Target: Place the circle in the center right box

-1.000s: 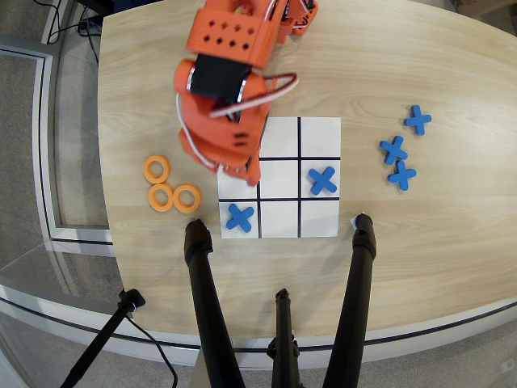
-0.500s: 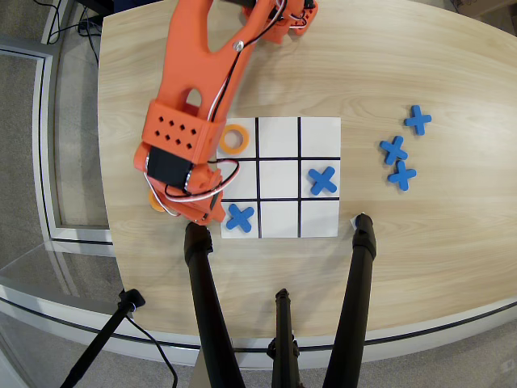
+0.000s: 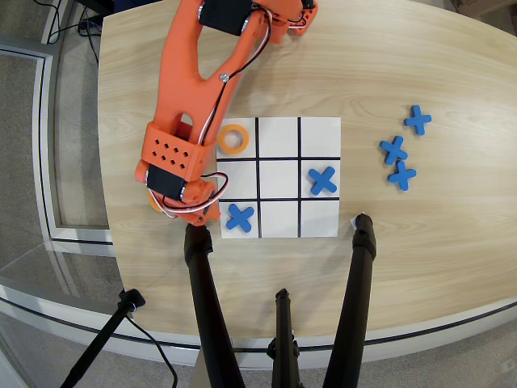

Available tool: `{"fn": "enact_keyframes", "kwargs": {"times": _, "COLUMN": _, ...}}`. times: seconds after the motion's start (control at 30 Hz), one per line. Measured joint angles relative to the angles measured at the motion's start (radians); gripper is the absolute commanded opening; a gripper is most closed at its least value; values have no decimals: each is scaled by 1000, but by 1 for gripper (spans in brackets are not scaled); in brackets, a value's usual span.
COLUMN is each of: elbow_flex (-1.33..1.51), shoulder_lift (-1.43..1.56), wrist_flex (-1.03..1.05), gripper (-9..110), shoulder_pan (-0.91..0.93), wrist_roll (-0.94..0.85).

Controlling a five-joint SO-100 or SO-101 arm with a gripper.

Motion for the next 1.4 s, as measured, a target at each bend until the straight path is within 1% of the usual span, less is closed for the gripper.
{"fn": "enact_keyframes", "kwargs": {"times": 0.27, "elbow_flex": -63, "shoulder_lift": -89, "wrist_flex": -20, "gripper": 24, "shoulder_pan": 12, "wrist_roll": 0}}
{"fn": "enact_keyframes", "kwargs": {"times": 0.8, "elbow_flex": -64, "shoulder_lift": -161, "wrist_flex": -60, "gripper": 24, "shoulder_pan": 21, "wrist_roll": 17}}
{"fn": "enact_keyframes", "kwargs": {"times": 1.1, "elbow_flex": -66, "shoulder_lift": -176, "wrist_flex": -78, "gripper": 11, "shoulder_pan": 18, "wrist_roll": 55}}
{"fn": "enact_keyframes", "kwargs": {"times": 1.4, "elbow_flex": -57, "shoulder_lift": -175, "wrist_flex": -75, "gripper": 1, "shoulder_pan": -2, "wrist_roll": 89}}
